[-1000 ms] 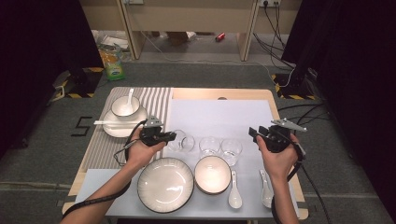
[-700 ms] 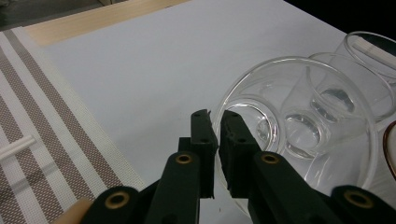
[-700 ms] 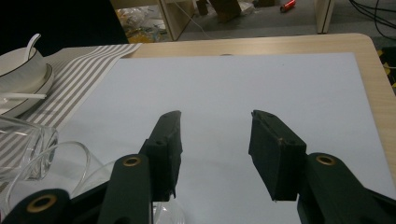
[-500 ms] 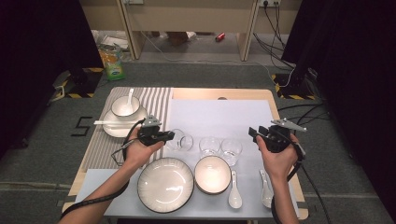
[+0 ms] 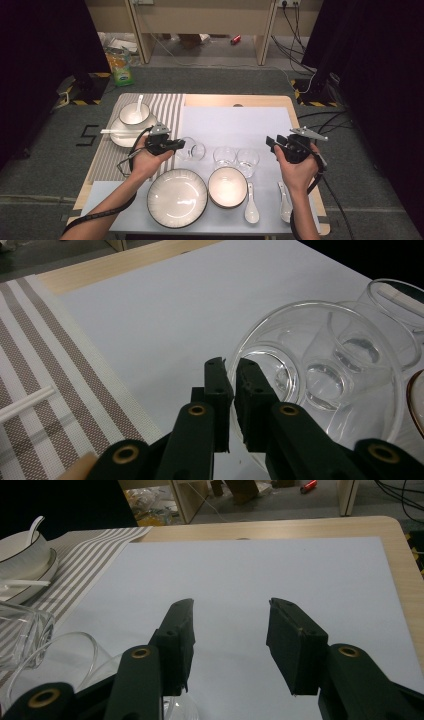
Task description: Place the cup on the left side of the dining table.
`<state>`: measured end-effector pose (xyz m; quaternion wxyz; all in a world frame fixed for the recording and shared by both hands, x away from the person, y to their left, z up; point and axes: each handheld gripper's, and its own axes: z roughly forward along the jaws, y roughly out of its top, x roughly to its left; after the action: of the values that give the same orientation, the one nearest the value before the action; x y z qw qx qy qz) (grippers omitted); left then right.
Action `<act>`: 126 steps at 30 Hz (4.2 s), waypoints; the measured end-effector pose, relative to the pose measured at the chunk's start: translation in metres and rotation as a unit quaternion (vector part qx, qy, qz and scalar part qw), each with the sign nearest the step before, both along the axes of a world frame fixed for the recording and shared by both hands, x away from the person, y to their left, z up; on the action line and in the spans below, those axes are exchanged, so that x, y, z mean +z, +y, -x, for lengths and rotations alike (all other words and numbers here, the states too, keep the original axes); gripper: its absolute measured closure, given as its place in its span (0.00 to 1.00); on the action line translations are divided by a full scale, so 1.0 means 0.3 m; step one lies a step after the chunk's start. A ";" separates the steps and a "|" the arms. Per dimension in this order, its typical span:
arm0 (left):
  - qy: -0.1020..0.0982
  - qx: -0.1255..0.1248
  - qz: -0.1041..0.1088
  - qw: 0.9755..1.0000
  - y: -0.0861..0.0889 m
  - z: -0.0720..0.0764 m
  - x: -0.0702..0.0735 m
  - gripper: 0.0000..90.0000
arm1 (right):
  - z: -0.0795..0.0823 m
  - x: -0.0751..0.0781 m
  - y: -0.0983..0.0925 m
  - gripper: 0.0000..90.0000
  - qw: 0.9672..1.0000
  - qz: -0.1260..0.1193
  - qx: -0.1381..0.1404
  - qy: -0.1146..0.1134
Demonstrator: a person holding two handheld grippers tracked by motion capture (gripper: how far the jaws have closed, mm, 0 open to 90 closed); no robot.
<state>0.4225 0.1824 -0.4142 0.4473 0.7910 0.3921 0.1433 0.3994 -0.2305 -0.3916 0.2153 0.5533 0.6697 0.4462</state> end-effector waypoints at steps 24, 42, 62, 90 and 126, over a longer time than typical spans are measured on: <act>-0.006 0.006 -0.006 1.000 0.029 0.007 0.014 0.93 | 0.002 0.003 0.007 0.59 1.000 -0.002 0.001 0.002; -0.013 0.014 -0.005 1.000 0.057 0.016 0.027 0.93 | 0.002 0.003 0.007 0.59 1.000 -0.002 0.000 0.001; -0.016 0.021 -0.005 1.000 0.084 0.025 0.031 0.93 | 0.004 0.005 0.007 0.59 1.000 0.000 -0.002 -0.002; -0.019 0.026 -0.005 0.999 0.113 0.039 0.040 0.93 | 0.005 0.005 0.010 0.59 1.000 0.001 -0.002 -0.004; -0.018 0.049 -0.012 0.999 0.211 0.056 0.039 0.94 | 0.002 0.000 0.020 0.59 1.000 0.001 0.000 -0.002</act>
<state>0.4057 0.2457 -0.4026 0.4374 0.7732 0.4207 0.1840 0.3987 -0.2244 -0.3916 0.2172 0.5519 0.6696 0.4471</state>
